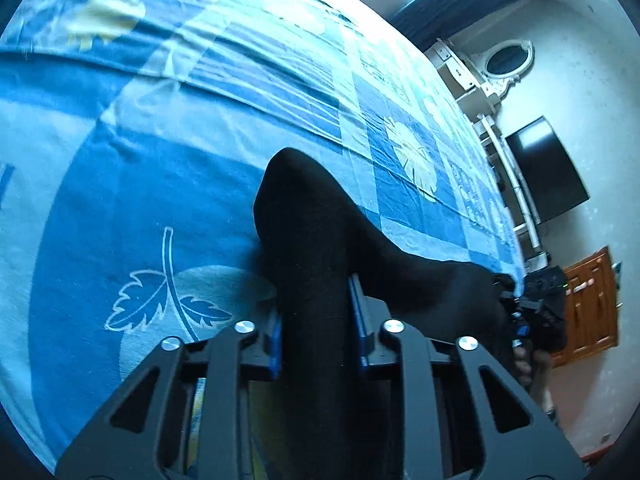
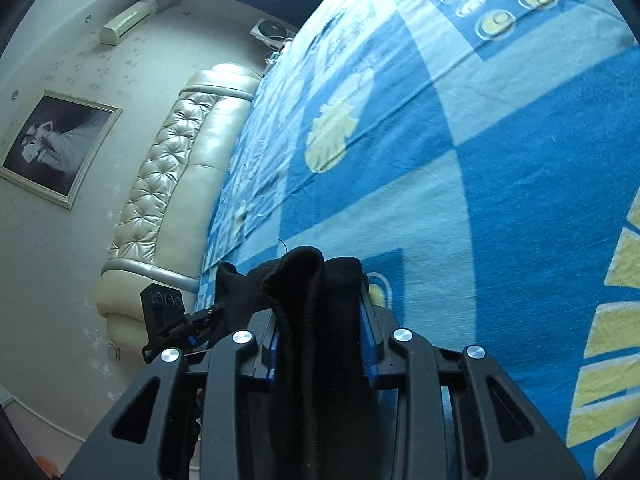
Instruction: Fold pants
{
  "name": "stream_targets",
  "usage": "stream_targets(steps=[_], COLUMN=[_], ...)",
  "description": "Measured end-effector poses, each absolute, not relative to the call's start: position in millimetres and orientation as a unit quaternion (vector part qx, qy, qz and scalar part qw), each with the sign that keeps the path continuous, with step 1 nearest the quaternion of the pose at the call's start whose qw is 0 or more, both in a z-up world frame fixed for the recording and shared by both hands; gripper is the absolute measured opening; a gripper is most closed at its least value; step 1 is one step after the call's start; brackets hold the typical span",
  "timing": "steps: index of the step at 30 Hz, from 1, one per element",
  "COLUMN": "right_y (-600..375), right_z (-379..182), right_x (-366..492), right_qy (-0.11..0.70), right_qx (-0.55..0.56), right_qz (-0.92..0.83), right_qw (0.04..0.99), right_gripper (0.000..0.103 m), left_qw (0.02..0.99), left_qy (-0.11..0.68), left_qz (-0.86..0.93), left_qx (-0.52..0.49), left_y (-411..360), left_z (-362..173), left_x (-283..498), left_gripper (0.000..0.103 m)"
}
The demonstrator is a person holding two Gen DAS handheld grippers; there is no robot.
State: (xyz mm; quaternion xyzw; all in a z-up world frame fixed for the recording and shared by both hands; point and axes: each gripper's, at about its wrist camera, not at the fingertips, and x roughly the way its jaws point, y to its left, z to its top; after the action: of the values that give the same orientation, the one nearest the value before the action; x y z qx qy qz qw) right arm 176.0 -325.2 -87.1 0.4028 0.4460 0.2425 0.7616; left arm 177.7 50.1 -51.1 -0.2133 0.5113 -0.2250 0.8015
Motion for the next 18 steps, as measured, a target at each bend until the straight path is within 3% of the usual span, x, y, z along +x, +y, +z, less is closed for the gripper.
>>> stream_targets(steps=[12, 18], right_y=[-322, -316], right_z=[-64, -65], right_x=[223, 267], right_qy=[0.405, 0.406], right_qx=[0.406, 0.405], right_qz=[0.247, 0.238], right_qw=[0.781, 0.784], right_gripper=[0.030, 0.030], left_qw=[0.849, 0.860], left_qy=[0.480, 0.484], left_qz=[-0.178, -0.140], left_qx=[-0.133, -0.079], left_y=[41, 35], left_z=[-4, -5], left_x=[232, 271], left_gripper=[0.020, 0.020])
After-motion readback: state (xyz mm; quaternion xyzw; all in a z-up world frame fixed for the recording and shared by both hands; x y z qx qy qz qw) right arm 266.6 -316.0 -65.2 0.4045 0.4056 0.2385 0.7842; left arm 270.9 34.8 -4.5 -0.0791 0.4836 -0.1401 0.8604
